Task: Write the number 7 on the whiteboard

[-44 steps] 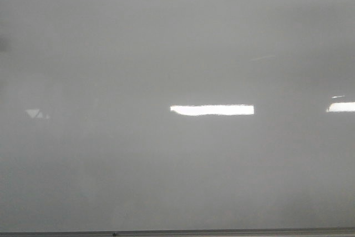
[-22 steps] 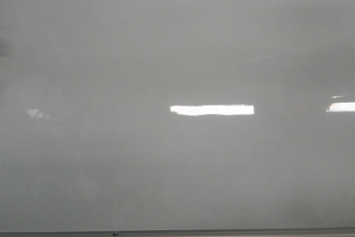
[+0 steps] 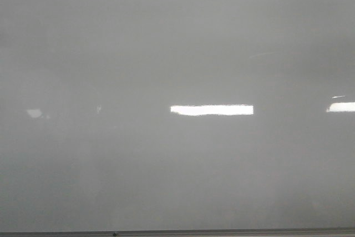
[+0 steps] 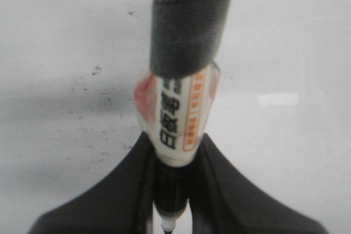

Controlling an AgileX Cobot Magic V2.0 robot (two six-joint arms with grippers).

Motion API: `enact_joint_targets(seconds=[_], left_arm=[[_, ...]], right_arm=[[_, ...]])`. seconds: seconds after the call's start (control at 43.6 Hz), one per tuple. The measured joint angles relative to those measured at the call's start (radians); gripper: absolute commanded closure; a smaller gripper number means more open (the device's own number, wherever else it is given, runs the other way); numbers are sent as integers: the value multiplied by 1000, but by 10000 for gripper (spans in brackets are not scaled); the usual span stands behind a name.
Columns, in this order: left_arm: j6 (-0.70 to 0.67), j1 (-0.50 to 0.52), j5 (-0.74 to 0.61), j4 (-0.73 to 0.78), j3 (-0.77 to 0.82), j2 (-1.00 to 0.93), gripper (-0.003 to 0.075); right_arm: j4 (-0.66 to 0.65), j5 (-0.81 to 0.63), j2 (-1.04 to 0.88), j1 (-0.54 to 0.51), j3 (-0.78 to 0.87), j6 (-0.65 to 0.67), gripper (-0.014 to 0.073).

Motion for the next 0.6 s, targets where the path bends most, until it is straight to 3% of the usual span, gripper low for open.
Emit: enact_joint_targets(seconds=[0.298, 0.596], left_arm=[[241, -172, 370, -38, -131, -74, 741], [488, -438, 502, -161, -195, -5, 741]], right_arm=[[2, 129, 0, 0, -79, 0, -6], [2, 209, 37, 0, -86, 0, 25]])
